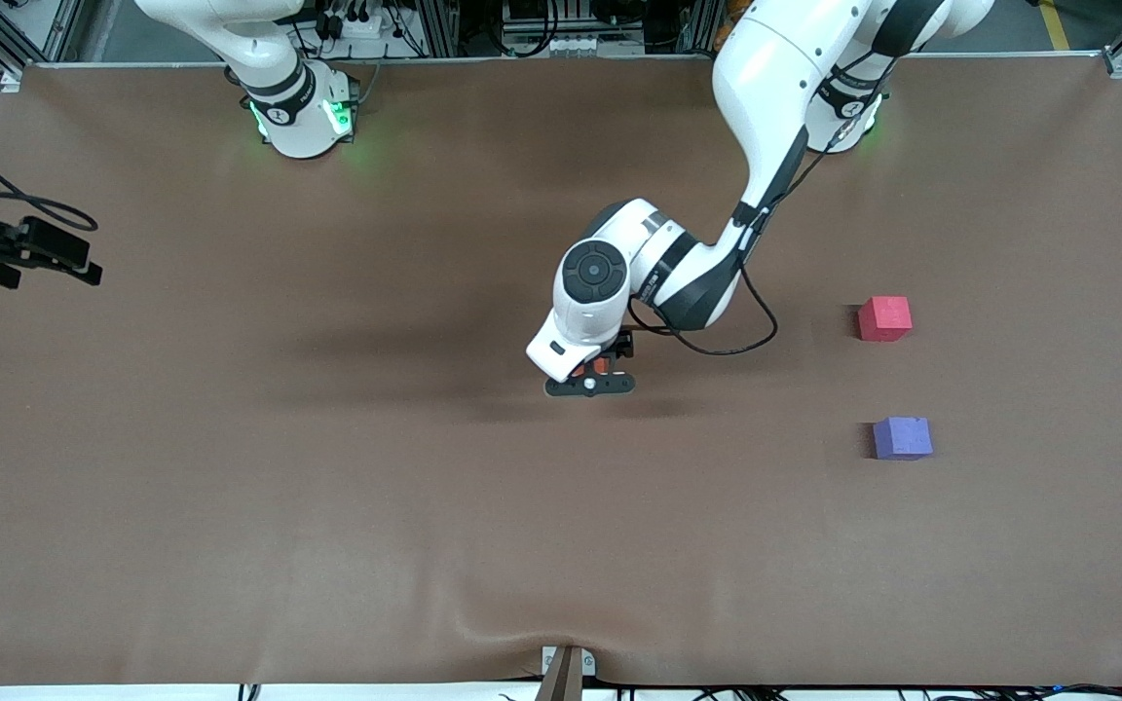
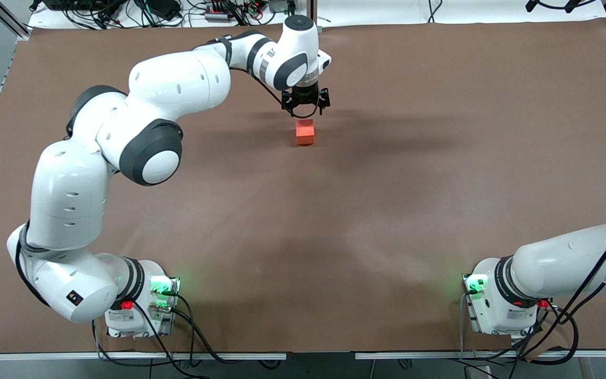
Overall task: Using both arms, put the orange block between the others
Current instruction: 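Grasp the orange cube with the left gripper while the right gripper withdraws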
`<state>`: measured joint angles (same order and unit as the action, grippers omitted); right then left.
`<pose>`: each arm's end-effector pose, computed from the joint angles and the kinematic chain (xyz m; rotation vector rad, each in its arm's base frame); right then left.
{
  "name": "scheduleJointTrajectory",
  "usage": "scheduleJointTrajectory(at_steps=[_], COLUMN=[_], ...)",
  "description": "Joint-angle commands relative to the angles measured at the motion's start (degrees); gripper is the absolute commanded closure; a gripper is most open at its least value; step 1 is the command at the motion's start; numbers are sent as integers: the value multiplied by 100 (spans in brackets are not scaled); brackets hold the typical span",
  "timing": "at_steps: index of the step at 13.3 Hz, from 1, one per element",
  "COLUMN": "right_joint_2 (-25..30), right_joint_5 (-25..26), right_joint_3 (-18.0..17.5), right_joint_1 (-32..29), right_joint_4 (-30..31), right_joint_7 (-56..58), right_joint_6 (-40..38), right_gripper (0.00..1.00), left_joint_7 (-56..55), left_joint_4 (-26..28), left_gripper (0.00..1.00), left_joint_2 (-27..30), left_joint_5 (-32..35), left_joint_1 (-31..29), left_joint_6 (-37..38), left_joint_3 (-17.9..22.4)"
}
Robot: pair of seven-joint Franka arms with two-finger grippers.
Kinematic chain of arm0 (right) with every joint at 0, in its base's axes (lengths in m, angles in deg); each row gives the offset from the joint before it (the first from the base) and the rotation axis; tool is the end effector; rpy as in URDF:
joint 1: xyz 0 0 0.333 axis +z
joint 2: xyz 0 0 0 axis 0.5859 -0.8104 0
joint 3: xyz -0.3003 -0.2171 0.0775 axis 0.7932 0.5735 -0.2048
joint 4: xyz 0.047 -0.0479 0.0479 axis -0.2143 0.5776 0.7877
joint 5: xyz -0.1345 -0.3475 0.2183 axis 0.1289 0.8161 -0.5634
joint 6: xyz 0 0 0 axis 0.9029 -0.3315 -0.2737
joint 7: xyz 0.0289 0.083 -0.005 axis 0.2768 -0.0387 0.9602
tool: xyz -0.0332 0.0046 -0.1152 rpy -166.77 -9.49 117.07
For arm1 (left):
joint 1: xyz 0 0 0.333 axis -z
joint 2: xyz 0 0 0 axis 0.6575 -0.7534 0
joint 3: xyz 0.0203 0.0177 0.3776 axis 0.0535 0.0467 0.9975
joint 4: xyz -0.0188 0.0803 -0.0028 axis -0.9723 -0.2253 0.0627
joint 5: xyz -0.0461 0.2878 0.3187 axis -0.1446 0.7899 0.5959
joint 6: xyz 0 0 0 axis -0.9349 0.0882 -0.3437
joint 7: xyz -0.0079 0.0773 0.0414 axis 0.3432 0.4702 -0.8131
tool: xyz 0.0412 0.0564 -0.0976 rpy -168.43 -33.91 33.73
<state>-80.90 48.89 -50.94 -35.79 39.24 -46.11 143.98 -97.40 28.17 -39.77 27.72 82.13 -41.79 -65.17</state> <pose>0.6052 -0.0171 0.6766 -3.0685 0.0171 0.0552 0.5839 -0.5570 0.2634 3.1018 0.0656 -0.0937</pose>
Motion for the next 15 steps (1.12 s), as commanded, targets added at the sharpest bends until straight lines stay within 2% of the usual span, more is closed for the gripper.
scheduleJointTrajectory(at_steps=[1,4,8,12,15], right_joint_2=[157,289,281,228,228], right_joint_5=[86,315,481,473,385], right_joint_3=[-537,-520,-546,-537,-511], right_joint_1=[-614,-623,-597,-605,-641], right_joint_4=[-26,-43,-376,-448,-492], right_joint_7=[-149,-140,-140,-193,-771], right_joint_6=[-155,-164,-427,-638,-612], right_gripper=[0,0,0,0,0], left_joint_7=[-74,-74,-74,-127,-267], left_joint_4=[126,206,373,382,382], left_gripper=[0,0,0,0,0], left_joint_2=[-1,-19,8,-28,-80], left_joint_5=[139,219,228,184,166], left_joint_1=[160,135,108,117,117], left_joint_6=[-10,-18,-18,-203,-229], left_joint_3=[72,81,81,72,72])
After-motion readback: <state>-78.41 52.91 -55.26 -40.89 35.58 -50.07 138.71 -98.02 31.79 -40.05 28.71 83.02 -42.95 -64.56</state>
